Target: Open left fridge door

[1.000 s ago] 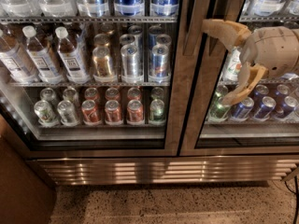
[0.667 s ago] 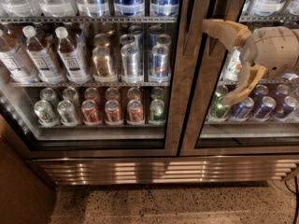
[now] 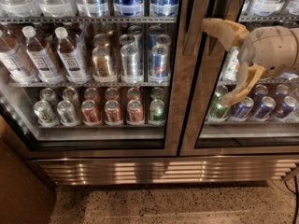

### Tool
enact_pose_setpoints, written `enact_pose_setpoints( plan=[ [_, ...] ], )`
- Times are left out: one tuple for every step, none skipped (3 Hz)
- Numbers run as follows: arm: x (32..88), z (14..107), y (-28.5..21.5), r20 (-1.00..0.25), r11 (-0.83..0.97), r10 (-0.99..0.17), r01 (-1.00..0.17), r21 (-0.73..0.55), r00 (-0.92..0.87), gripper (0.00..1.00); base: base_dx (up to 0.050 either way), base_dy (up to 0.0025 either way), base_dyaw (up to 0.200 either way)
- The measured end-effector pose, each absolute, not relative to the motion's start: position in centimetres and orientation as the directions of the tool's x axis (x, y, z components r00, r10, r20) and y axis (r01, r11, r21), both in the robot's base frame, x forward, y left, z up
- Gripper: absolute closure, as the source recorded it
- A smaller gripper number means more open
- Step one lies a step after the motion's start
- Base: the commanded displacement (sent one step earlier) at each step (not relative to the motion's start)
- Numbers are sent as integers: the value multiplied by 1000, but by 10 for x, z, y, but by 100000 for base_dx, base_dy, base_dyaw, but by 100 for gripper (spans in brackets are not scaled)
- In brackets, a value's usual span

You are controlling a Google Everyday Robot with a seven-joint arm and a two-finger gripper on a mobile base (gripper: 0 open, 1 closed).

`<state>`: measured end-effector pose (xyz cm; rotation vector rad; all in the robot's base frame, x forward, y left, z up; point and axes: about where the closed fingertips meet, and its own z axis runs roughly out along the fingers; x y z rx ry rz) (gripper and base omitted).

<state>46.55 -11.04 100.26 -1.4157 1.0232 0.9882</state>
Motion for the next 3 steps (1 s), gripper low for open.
enact_pose_setpoints(
  plan=[
    [463, 1002, -109, -956, -66, -66, -957, -281, 285, 0, 0, 0, 0],
    [463, 1002, -109, -956, -66, -66, -957, -281, 285, 0, 1, -2, 15615],
    [462, 1002, -109, -956, -66, -66, -957, -281, 285, 0, 0, 0, 0]
  ],
)
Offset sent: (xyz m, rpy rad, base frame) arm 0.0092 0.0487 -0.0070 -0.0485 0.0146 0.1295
